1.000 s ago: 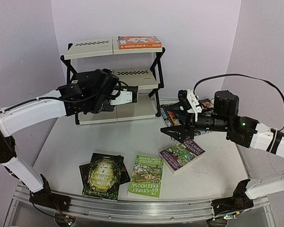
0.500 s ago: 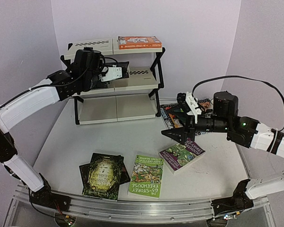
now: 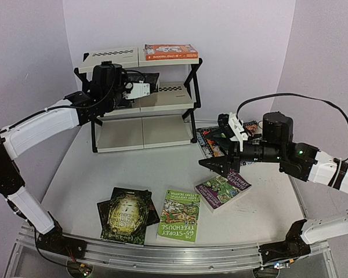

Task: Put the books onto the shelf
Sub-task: Place the book in the book pile on the shelf.

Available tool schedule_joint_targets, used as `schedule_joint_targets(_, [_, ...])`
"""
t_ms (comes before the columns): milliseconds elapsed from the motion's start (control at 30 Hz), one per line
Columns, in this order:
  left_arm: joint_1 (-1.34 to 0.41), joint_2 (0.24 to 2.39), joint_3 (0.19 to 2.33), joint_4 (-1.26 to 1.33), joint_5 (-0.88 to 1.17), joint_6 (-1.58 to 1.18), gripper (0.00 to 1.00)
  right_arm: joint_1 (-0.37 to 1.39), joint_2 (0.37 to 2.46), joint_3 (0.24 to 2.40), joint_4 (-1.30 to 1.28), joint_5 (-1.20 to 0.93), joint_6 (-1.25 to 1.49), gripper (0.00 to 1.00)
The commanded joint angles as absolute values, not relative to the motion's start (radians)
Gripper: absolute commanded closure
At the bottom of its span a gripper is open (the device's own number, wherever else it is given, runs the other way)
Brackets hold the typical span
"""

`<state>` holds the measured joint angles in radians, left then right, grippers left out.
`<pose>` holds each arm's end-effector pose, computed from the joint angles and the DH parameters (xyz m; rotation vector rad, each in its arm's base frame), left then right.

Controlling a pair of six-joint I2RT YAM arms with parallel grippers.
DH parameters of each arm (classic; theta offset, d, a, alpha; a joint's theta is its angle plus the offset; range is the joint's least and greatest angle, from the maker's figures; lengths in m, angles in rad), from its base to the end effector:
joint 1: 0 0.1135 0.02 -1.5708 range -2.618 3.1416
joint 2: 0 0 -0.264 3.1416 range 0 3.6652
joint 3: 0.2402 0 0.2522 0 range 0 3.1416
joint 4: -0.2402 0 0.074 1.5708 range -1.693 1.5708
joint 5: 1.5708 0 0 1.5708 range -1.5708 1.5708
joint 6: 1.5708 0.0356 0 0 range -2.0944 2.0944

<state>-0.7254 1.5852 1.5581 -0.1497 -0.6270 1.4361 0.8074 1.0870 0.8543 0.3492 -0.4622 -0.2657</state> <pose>0.2918 -0.2309 0.4127 1.3368 1.2580 1.0544 0.1645 0.1949 0.3614 -1.0812 1.0605 0.7722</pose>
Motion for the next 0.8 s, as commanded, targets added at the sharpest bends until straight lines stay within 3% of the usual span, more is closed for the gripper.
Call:
schedule_joint_targets(0, [-0.704, 1.556, 1.548, 0.130, -0.627, 1.491, 1.00, 0.807, 1.062, 0.885, 0.364, -0.466, -0.276, 0.09])
schedule_joint_targets(767, [-0.608, 1.516, 1.263, 0.233, -0.634, 1.452, 1.00, 0.807, 1.085, 0.909, 0.352, -0.485, -0.273, 0.10])
